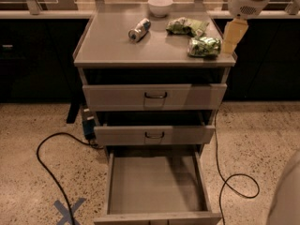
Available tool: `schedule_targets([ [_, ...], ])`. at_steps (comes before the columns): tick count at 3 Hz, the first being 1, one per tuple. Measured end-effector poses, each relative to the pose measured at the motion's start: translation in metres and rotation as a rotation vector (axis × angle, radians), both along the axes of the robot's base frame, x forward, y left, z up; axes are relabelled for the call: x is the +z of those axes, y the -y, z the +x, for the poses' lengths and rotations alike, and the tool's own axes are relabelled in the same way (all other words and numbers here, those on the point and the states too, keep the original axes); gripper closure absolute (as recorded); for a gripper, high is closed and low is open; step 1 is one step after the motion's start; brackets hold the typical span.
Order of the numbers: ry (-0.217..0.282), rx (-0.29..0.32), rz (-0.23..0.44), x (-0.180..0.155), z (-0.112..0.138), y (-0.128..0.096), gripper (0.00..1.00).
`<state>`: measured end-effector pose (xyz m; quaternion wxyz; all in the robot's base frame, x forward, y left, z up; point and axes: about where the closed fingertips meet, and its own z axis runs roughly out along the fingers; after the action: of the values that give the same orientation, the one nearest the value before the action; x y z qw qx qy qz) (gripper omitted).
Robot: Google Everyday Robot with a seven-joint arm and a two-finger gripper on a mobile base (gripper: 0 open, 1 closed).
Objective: Place green can into bottom drawer
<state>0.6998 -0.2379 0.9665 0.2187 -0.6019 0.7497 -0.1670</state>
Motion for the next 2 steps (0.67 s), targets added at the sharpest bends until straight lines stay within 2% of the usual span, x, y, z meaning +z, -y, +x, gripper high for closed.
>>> schedule_targets([
  [1, 0.030, 0.020, 0.030, 0.001, 0.023, -0.004, 0.00],
  [2, 0.022, 0.028, 0.116, -0.010, 0.040, -0.009, 0.00],
])
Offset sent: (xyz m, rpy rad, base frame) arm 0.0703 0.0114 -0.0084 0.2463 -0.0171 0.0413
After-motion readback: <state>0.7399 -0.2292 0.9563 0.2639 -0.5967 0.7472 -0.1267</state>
